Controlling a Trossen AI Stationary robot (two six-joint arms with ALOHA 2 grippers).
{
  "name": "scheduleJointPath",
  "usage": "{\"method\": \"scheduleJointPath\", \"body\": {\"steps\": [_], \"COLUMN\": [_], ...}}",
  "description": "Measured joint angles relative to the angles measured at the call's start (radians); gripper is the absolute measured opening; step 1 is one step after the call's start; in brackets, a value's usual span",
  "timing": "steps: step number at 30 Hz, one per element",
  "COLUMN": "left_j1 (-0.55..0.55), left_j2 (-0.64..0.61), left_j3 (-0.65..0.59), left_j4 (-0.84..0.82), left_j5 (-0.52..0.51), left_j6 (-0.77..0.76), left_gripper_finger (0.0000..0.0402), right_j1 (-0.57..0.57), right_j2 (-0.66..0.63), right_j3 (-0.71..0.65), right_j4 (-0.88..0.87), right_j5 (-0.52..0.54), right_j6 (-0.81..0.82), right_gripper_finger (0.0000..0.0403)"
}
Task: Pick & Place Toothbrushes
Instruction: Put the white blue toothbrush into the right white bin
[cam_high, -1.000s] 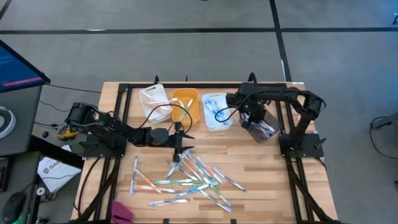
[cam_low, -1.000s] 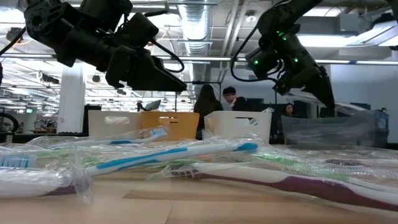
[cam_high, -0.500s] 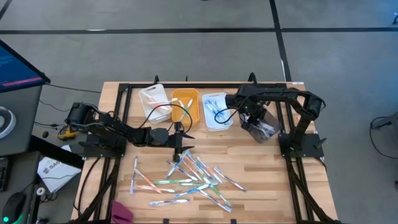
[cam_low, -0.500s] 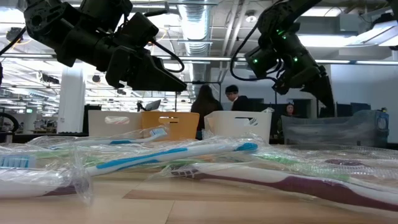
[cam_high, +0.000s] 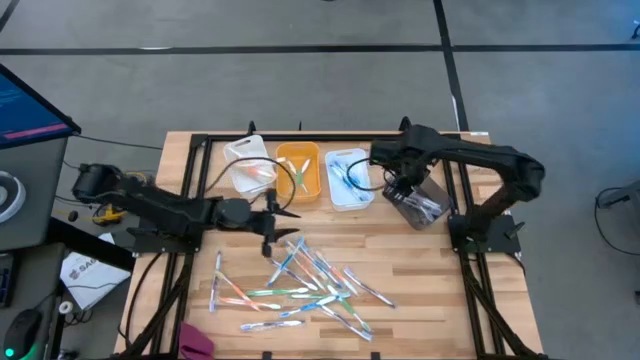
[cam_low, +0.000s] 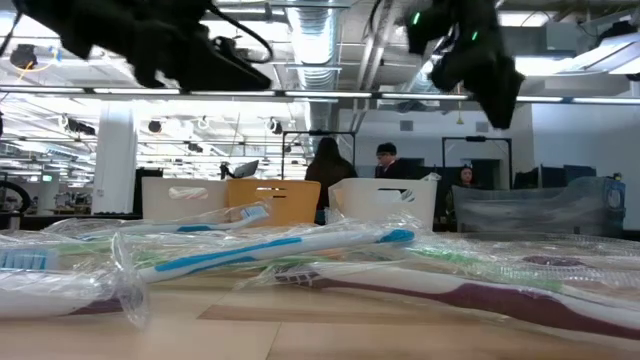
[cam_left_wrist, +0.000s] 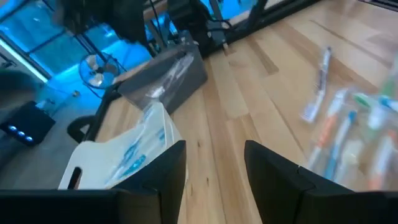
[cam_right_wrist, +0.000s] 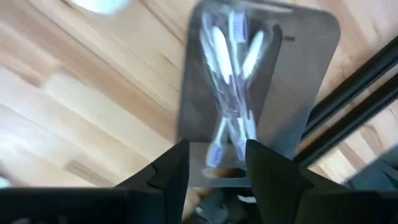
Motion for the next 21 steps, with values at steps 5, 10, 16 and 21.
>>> {"method": "scheduleJointPath", "body": {"steps": [5,10,16,21], "left_j1": [-0.024,-0.053,-0.075,-0.08], "left_j2": [-0.16,-0.221,-0.222,-0.222], "left_j3": [0.0,0.0,0.0,0.0], "left_j4": [-0.199,-0.269,-0.28,-0.28], "left_j5": [0.0,0.0,0.0,0.038], "left_j6": [-0.007,-0.056,-0.077,-0.126], "left_gripper_finger": [0.0145,0.0137,0.0141,0.0164], "right_j1": [0.151,0.372,0.654,0.87], "right_j2": [-0.149,-0.234,-0.23,-0.192], "right_j3": [0.0,0.0,-0.017,-0.121], "right_j4": [0.047,0.117,0.126,0.131], "right_j5": [0.093,0.254,0.473,0.684], "right_j6": [0.175,0.34,0.514,0.707], "right_gripper_finger": [0.0145,0.0143,0.0146,0.0141]}}
